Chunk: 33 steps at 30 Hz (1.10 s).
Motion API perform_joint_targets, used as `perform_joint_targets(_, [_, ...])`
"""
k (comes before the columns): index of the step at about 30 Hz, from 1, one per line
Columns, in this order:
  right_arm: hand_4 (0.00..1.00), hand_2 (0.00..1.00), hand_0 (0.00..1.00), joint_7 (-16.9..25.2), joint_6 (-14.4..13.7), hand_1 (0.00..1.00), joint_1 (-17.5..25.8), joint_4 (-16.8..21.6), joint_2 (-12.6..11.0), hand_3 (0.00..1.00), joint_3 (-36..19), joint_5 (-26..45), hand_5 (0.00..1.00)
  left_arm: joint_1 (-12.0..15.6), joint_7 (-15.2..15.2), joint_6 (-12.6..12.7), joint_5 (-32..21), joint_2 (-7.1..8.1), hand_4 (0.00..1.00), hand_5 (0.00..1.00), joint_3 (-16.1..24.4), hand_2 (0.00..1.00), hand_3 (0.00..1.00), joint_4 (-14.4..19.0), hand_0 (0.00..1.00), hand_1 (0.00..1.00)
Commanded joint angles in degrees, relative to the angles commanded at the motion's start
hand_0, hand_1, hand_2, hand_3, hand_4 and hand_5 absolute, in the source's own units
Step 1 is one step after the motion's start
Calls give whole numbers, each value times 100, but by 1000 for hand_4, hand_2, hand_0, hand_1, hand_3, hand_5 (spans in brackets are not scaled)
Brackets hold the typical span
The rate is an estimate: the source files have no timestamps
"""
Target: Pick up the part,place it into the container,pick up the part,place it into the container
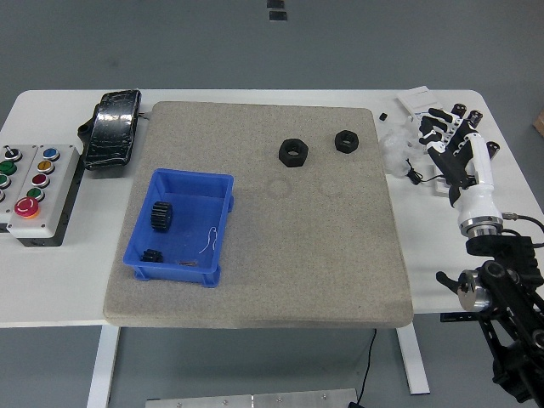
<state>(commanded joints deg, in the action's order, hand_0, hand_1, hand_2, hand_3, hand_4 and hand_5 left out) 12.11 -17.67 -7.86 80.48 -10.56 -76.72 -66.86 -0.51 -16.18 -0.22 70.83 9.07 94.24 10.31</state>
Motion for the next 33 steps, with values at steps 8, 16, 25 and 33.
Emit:
perform_joint_targets(8, [723,722,685,-1029,-211,688,-422,171,-134,707,56,-1441,364,21,-17,11,-31,-19,632,402,-14,618,649,0,628,632])
perform_joint_targets(16, [721,758,683,-2654,811,707,-1259,-32,-294,723,427,-3158,350,39,-48,20,-42,-46,593,344,-16,609,640,0,628,633])
perform_joint_targets(25, [724,818,681,-4083,1461,745,-2249,-991,-114,740,1303,-5156,334,33,-82,24,-36,-64,593,339,-27,606,637,0,628,632])
perform_joint_targets(33, [724,818,679,-4183,1453,744,-3119,-2067,-4,738,2100,-6314,333,41,-110,31,-27,-65,590,337,-19,605,636,0,628,632])
